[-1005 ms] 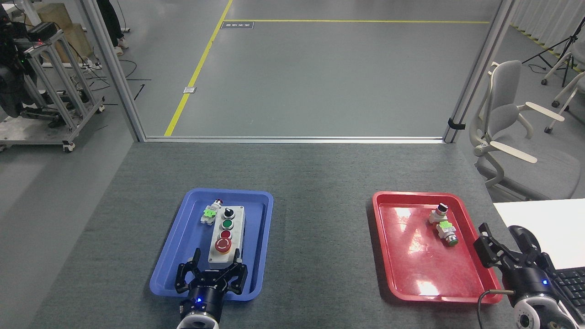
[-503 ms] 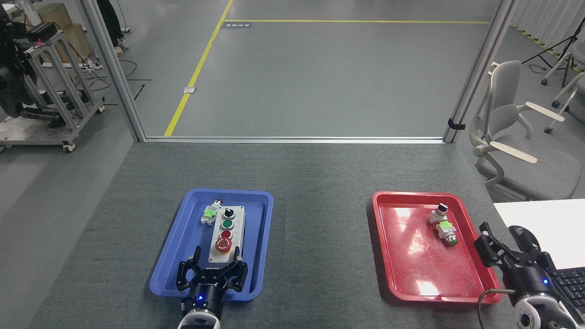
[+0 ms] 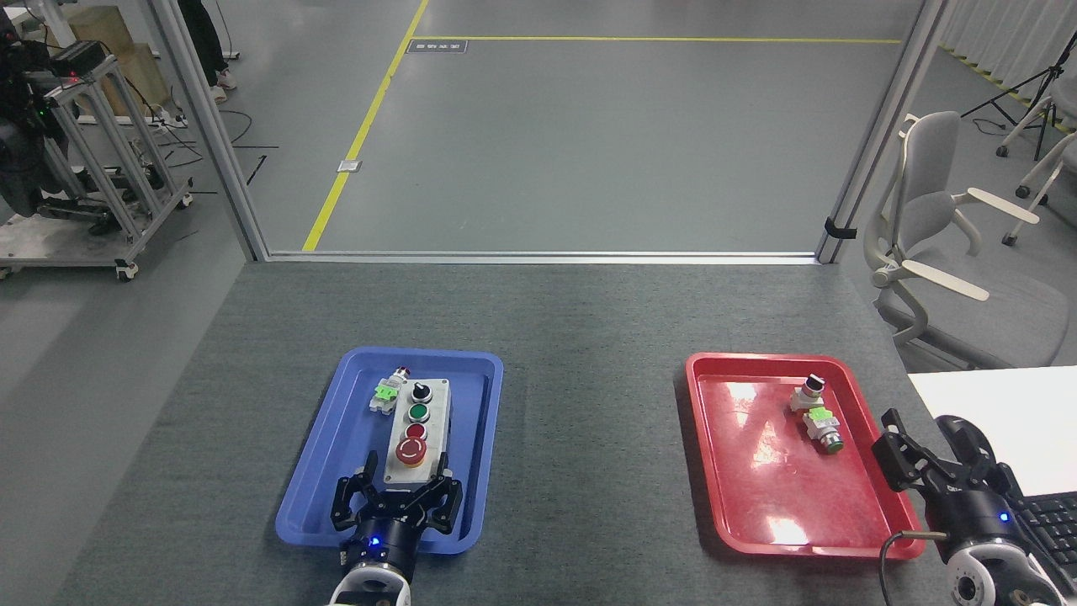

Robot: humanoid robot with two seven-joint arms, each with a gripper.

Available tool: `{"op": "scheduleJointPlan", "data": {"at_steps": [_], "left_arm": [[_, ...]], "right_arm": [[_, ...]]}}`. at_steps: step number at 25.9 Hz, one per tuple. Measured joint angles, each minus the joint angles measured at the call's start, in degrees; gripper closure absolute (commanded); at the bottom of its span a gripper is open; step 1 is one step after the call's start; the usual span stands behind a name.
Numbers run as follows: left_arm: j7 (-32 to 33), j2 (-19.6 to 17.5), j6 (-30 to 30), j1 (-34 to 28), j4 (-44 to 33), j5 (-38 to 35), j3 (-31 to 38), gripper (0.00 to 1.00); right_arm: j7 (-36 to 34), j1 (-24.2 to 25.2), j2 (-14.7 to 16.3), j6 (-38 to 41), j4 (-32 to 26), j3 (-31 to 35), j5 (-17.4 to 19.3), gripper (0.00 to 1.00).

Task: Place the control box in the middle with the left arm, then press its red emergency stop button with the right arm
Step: 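Close the left gripper on the grey control box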

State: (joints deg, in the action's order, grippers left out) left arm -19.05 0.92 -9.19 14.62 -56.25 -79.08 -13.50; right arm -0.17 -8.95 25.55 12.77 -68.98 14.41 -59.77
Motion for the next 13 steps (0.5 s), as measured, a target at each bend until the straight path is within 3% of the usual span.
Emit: {"op": "scheduleJointPlan", "data": {"at_steps": [13], "left_arm": [[-1.2,0.8,0.4,0.3,3.4,0.6,0.0,0.02]], "right_arm": [[0.2,0.0,-0.1,0.0,0.0,-0.1,0.0,0.00]]}}
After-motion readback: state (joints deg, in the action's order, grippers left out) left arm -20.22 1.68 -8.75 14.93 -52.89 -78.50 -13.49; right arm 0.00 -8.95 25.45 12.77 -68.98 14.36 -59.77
